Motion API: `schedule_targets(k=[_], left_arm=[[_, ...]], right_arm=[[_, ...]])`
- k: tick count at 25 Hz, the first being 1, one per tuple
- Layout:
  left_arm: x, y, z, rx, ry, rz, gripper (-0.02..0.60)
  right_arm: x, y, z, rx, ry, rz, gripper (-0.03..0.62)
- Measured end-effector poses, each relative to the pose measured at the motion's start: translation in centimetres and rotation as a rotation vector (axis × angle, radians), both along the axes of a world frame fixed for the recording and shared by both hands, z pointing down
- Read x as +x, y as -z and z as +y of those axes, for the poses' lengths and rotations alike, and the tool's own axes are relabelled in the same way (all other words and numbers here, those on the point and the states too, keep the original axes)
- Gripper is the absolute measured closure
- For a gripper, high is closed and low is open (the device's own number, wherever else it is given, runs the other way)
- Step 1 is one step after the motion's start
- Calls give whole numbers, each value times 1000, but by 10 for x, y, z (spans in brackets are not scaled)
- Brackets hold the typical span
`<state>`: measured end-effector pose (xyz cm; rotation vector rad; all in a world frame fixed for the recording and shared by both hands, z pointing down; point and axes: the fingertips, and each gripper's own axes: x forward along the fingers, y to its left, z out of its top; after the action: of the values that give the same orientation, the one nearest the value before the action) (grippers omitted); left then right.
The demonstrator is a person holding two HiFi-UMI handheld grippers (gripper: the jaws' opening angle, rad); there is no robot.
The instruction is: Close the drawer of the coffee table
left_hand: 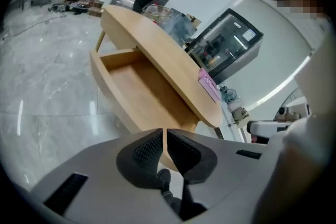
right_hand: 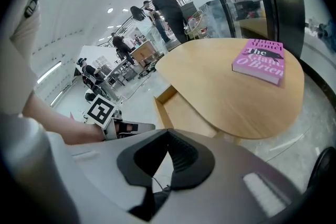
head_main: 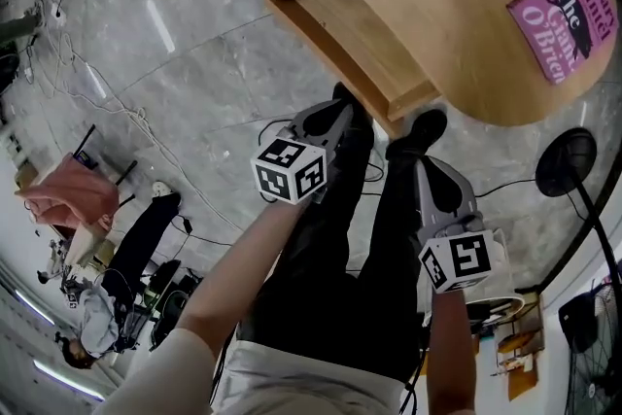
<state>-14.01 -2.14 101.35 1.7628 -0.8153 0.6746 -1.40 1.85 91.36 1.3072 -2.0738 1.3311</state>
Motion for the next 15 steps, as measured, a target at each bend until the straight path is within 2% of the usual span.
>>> schedule_targets(k=[3,6,9,15], left_arm=[[-1,-20,2,-72,99,59,498],[3,-34,2,-140,187,130,393],[10,-43,-1,-187,264,195,321],[23,-59,-8,-248,395,230,208]], right_arm=[[-2,-14,4,-14,1,-11,585],[-3,-23,7,-30,-14,-21,585],[-3,-28,10,-40,-15,-30,585],[2,-33,15,-51,-18,-44,585]])
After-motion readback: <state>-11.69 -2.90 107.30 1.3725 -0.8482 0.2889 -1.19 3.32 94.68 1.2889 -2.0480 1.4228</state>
